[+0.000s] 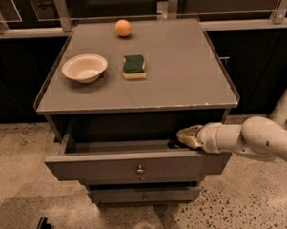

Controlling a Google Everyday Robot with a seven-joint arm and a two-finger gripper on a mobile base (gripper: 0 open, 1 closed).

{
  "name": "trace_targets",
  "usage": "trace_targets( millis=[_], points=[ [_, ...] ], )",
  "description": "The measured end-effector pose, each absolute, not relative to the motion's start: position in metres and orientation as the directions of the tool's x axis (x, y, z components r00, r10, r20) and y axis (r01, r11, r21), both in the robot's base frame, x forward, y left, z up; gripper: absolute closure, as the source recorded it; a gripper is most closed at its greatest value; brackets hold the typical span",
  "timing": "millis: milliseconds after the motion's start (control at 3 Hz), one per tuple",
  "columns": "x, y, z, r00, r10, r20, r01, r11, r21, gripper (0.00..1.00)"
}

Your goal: Open top drawer

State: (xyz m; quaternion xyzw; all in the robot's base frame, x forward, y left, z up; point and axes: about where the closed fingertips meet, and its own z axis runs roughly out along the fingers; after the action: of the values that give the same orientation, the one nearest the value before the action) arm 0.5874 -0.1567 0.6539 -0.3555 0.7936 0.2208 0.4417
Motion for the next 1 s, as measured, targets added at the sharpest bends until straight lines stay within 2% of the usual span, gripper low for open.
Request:
trace_targets(
  millis=[1000],
  points=[
    [0.551,-0.135,0.651,-0.38,-0.311,-0.871,-0.768,0.63,0.11,1.0]
  ],
)
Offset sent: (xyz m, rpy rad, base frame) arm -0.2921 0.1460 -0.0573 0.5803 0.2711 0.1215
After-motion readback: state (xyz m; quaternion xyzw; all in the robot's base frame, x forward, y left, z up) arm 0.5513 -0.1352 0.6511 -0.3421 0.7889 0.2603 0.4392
